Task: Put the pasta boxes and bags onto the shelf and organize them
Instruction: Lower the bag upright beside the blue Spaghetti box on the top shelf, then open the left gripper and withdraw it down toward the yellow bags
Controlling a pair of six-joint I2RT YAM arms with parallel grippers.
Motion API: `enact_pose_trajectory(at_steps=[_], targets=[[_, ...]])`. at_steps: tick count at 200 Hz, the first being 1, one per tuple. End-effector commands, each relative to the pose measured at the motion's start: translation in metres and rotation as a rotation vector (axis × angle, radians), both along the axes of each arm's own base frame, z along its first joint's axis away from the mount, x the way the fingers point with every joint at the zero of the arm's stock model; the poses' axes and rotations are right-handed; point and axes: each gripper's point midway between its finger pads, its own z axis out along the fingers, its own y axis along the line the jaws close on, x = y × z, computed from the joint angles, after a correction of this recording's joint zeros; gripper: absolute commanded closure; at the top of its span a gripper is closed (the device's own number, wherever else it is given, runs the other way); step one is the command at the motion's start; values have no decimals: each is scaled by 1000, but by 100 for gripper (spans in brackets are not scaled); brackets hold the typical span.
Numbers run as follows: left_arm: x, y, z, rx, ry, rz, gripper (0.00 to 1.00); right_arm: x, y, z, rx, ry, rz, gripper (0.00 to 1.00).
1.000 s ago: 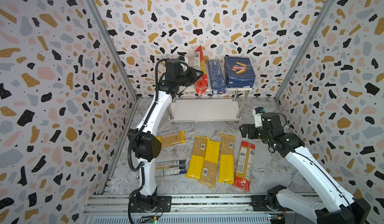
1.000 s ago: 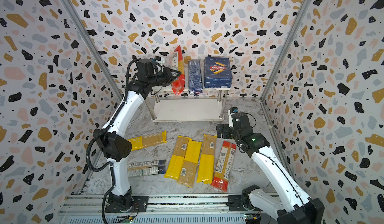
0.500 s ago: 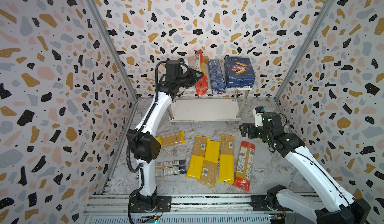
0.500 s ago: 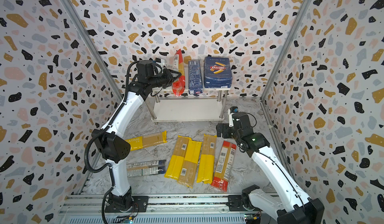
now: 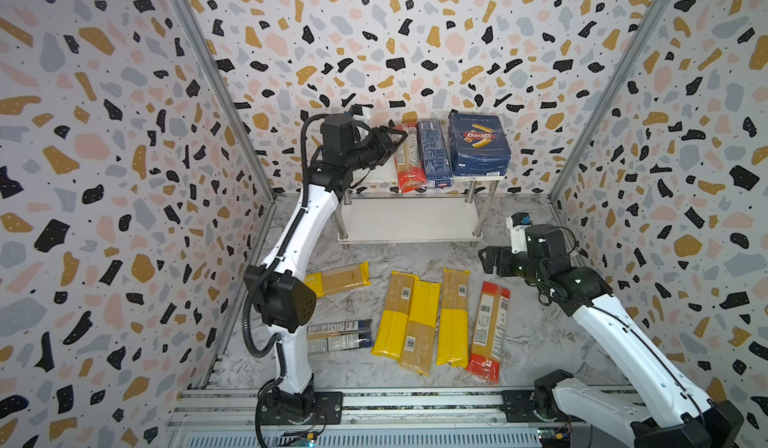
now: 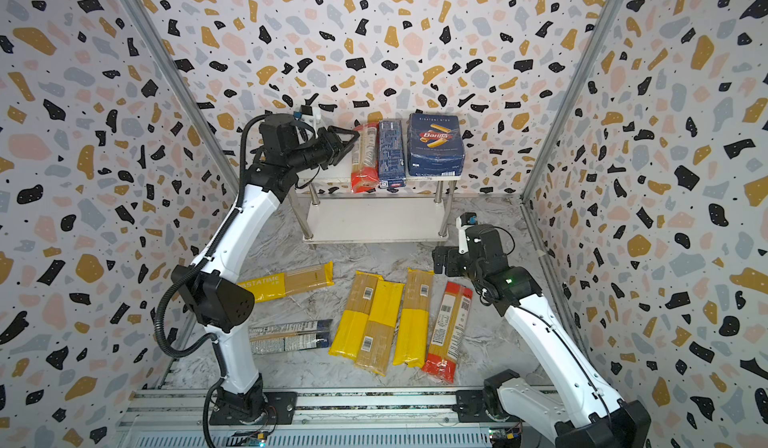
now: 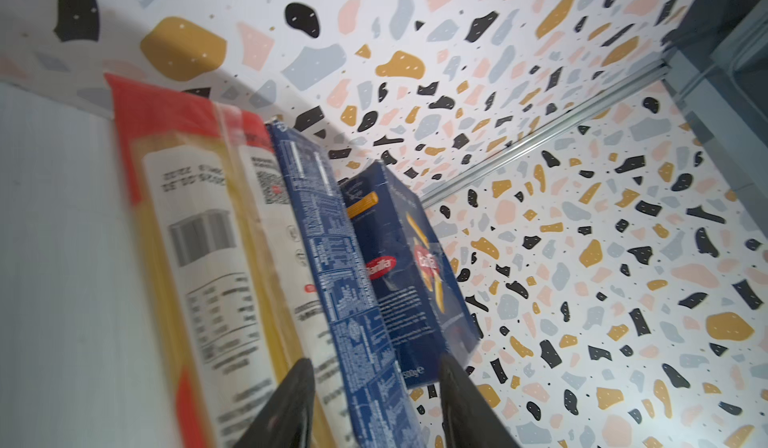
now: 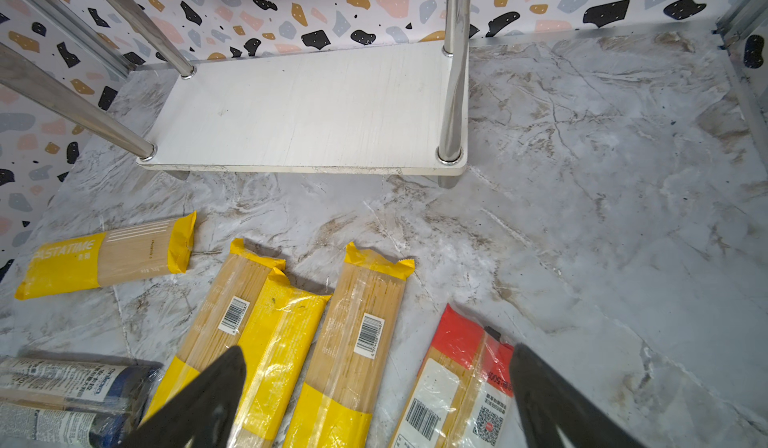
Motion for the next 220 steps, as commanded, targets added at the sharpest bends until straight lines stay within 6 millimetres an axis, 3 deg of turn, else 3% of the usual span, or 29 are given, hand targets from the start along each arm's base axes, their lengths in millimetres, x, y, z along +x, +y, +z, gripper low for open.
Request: enact_pose_trajectory(at_steps=[1, 41, 58, 83, 137, 178, 197, 220], targets=[[-22, 5, 47, -44, -137, -21, 51, -1, -1, 14, 16, -43, 2, 1], [-43, 14, 52, -37, -159, -9, 49, -3, -2, 14, 16, -42, 2, 1], [-61, 22, 50, -17, -166, 13, 40, -4, -2, 13, 16, -37, 3, 1], [-97, 40, 26, 34, -174, 51, 27, -8, -3, 8, 19, -23, -4, 1], [-180, 84, -101, 224, -14, 154, 15, -22, -9, -6, 18, 7, -27, 1], [-231, 85, -199, 381, 118, 137, 10, -28, -12, -6, 15, 9, -37, 1], [-247, 80, -233, 394, 174, 117, 10, -29, -10, -12, 20, 26, -44, 1], [-267, 59, -264, 406, 212, 51, 10, -29, -4, -30, 10, 63, -46, 1]])
